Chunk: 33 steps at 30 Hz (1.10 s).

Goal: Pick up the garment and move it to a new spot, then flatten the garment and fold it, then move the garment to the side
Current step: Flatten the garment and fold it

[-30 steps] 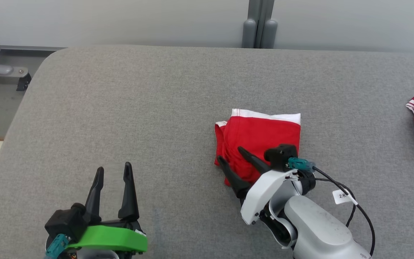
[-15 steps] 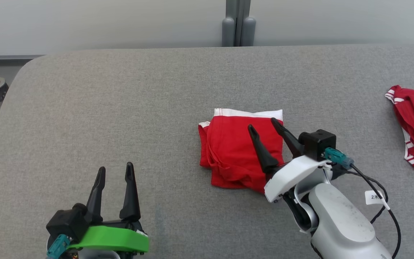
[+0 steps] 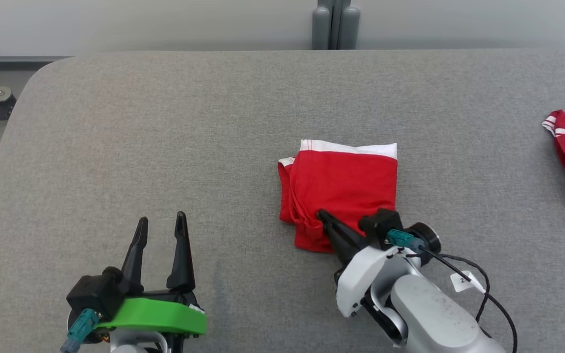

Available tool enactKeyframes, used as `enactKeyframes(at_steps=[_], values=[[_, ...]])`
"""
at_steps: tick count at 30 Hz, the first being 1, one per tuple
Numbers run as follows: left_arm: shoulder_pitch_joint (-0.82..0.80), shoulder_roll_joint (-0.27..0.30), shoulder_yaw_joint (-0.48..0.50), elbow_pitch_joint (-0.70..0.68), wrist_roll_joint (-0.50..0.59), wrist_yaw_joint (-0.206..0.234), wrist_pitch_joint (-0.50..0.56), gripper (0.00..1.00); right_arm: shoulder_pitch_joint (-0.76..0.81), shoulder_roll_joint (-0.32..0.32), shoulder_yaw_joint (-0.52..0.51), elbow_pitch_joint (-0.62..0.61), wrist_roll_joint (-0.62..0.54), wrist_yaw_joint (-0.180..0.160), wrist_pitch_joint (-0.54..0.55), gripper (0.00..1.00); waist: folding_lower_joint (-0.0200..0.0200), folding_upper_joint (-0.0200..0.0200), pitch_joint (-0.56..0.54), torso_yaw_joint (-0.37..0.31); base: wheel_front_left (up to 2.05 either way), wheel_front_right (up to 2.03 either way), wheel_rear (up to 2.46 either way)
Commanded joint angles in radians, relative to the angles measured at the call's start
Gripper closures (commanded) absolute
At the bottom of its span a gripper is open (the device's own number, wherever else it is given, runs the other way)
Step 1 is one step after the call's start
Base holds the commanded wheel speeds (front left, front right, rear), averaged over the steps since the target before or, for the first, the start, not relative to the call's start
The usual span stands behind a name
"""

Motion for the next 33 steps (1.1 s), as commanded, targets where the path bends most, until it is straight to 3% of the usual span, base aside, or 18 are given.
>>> enactKeyframes(at_steps=[1,7,13,14,15,16,17,18,26,33], values=[[-0.015,-0.001,0.003,0.002,0.001,-0.002,-0.006,0.0,-0.012,0.0,0.031,0.012,0.029,-0.001,-0.006,1.0,0.0,0.0,0.006,0.015,0.0,0.0,0.0],[-0.018,-0.005,0.011,0.007,0.002,-0.005,-0.006,0.0,-0.057,-0.001,0.192,0.088,0.116,-0.001,0.003,1.0,0.0,0.0,0.011,0.033,0.0,0.0,0.0],[-0.018,-0.006,0.03,0.01,0.005,-0.005,-0.007,0.0,-0.105,-0.001,0.238,0.111,0.162,-0.001,-0.041,1.0,0.0,0.0,0.01,0.016,0.0,0.0,0.0],[-0.019,-0.006,0.031,0.009,0.008,-0.007,-0.007,0.0,-0.11,-0.001,0.229,0.108,0.162,-0.001,-0.048,0.93,0.0,0.0,0.009,0.011,0.0,0.0,0.0],[-0.021,-0.006,0.034,0.01,0.011,-0.008,-0.007,0.0,-0.114,-0.001,0.219,0.103,0.161,-0.001,-0.053,0.65,0.0,0.0,0.007,0.005,0.0,0.0,0.0],[-0.024,-0.004,0.033,0.009,0.017,-0.009,-0.007,0.0,-0.118,-0.001,0.2,0.095,0.16,-0.001,-0.058,0.51,0.0,0.0,0.004,-0.002,0.0,0.0,0.0],[-0.027,-0.004,0.035,0.008,0.024,-0.011,-0.007,0.0,-0.12,-0.001,0.178,0.084,0.154,-0.001,-0.062,0.11,0.0,0.0,0.001,-0.011,0.0,0.0,0.0],[-0.028,-0.003,0.035,0.008,0.032,-0.012,-0.007,0.0,-0.12,-0.001,0.154,0.073,0.145,-0.001,-0.064,0.0,0.0,0.0,-0.002,-0.017,0.0,0.0,0.0],[-0.047,-0.006,0.044,0.037,0.095,-0.019,-0.007,0.0,0.01,0.0,-0.143,-0.125,0.01,-0.001,-0.063,0.0,0.0,0.0,-0.036,-0.078,0.0,0.0,0.0],[-0.006,-0.012,0.071,0.066,0.127,-0.022,-0.007,0.0,0.144,0.0,-0.299,-0.226,-0.057,-0.001,-0.064,0.0,0.0,0.0,-0.07,-0.109,0.0,0.0,0.0]])
